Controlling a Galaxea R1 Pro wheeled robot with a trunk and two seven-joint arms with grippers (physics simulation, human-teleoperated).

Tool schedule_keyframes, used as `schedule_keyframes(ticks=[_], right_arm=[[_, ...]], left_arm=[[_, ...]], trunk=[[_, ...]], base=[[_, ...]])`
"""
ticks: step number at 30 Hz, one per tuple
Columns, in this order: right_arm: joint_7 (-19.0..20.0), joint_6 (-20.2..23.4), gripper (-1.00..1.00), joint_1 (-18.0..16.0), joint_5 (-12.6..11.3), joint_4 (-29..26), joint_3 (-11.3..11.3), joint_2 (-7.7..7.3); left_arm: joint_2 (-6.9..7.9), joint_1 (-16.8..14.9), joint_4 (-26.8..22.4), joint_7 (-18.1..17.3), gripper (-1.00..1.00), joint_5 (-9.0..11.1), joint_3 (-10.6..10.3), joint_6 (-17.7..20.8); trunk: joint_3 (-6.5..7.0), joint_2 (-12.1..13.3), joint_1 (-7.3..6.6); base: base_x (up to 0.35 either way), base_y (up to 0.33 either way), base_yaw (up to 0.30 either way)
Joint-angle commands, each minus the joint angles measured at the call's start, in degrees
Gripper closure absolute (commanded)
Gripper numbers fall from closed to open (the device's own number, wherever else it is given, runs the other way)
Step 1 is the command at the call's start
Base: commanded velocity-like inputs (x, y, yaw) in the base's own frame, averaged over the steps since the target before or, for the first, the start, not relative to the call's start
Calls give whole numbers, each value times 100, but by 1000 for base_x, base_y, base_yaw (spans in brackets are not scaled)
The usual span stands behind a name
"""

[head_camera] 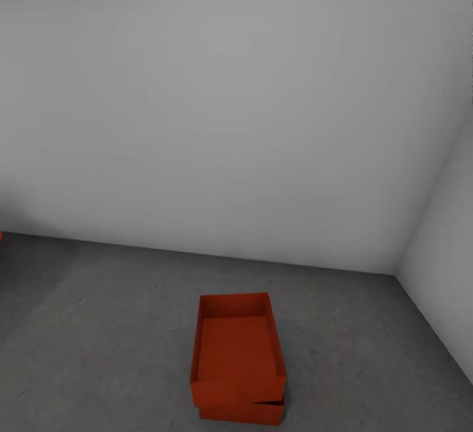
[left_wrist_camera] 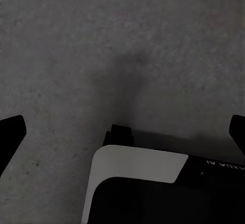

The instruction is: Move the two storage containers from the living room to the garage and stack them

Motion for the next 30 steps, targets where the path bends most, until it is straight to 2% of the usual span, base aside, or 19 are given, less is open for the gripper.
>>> schedule_keyframes(ticks=[1, 10, 30], right_arm=[[-5, -30, -100, -6, -51, 17, 48, 6], [-5, -30, -100, -6, -51, 17, 48, 10], [39, -32, -100, -3, -51, 16, 48, 8]], left_arm=[[-1, -3, -3, 11, -100, 45, -20, 22], [2, -3, -3, 11, -100, 45, -20, 22], [-1, -3, -3, 11, -100, 45, -20, 22]], trunk=[[3, -4, 0], [72, -4, 0], [78, -4, 0]], base=[[0, 0, 0], [0, 0, 0], [0, 0, 0]])
